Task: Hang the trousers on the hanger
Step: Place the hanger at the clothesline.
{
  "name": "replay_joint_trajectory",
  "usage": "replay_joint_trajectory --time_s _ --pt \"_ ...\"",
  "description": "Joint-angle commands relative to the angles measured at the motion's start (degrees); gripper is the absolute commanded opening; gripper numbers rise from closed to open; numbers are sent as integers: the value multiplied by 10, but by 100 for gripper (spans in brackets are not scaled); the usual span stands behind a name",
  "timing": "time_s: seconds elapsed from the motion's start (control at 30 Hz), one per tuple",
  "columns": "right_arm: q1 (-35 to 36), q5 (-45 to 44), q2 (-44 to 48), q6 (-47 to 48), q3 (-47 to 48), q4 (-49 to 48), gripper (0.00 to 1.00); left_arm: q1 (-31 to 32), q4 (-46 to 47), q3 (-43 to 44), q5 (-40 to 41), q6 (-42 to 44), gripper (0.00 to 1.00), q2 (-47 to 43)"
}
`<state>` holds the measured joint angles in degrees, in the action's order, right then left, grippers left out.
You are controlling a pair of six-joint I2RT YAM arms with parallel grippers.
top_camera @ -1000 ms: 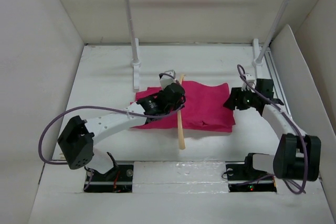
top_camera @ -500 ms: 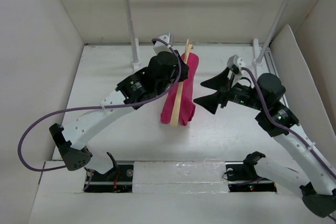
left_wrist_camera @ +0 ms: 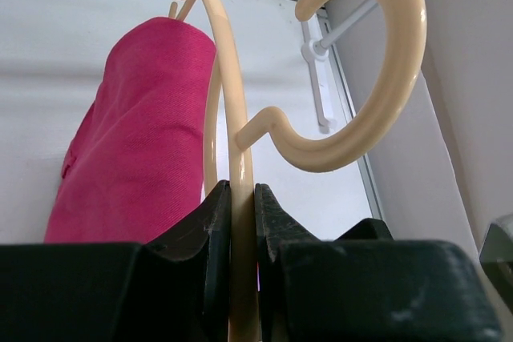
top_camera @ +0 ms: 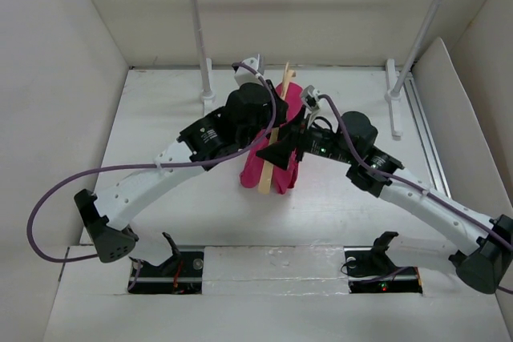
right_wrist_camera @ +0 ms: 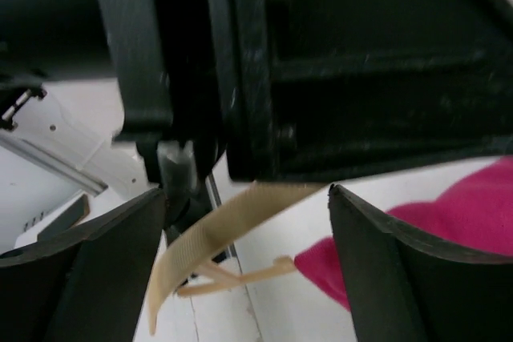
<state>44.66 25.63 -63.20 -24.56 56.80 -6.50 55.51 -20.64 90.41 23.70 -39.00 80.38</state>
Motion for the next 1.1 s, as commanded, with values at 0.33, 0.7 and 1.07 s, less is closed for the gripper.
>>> replay_joint_trajectory --time_s 0.33,0.7,1.07 --pt "31 -54 -27 -59 10 -163 0 3 150 -25 16 10 0 -94" --pt "-48 -43 -37 -65 165 -45 0 3 136 68 -25 72 89 -92" --pt "-270 110 -79 -62 266 -13 0 3 101 -14 27 91 99 -194"
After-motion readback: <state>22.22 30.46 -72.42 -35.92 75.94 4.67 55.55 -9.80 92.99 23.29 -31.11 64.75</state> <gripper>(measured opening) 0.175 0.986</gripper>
